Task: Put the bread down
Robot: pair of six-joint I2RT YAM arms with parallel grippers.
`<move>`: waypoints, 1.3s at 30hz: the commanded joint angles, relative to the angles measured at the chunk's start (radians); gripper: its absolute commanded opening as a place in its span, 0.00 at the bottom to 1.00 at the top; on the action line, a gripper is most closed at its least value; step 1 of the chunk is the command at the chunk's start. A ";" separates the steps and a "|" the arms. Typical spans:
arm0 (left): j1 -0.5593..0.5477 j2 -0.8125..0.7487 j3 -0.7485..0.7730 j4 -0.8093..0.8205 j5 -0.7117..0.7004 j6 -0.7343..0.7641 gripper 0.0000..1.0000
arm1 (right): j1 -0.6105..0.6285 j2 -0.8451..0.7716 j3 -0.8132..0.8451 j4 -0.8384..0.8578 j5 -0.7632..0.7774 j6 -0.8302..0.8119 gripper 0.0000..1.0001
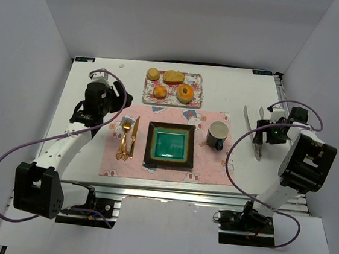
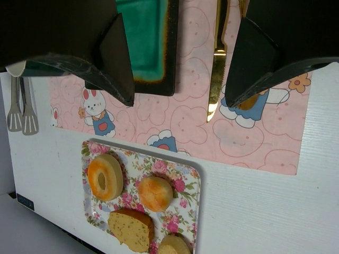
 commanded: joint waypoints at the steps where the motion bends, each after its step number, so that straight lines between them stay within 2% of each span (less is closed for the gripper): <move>1: -0.002 -0.023 0.024 0.013 -0.018 -0.013 0.79 | 0.019 0.012 0.002 0.092 0.025 0.039 0.85; 8: -0.002 -0.021 0.028 0.017 -0.019 -0.022 0.79 | 0.088 0.032 -0.038 0.181 0.117 0.087 0.83; 20: -0.002 -0.047 0.016 0.009 -0.059 -0.031 0.79 | 0.103 0.094 -0.035 0.149 0.183 0.073 0.64; 26: -0.002 -0.062 0.008 0.009 -0.062 -0.036 0.79 | 0.103 0.114 -0.039 0.115 0.180 0.053 0.45; 30: -0.002 -0.067 0.005 0.007 -0.062 -0.039 0.79 | 0.103 0.088 -0.042 0.117 0.174 0.039 0.22; 31: -0.002 -0.073 0.005 0.007 -0.064 -0.039 0.79 | 0.103 0.078 -0.041 0.118 0.170 0.033 0.21; 35: -0.002 -0.088 0.004 0.007 -0.070 -0.039 0.79 | 0.103 -0.032 -0.007 0.088 0.095 -0.014 0.20; 39: -0.002 -0.101 0.004 0.023 -0.073 -0.048 0.80 | 0.103 -0.103 0.088 0.022 -0.045 -0.044 0.26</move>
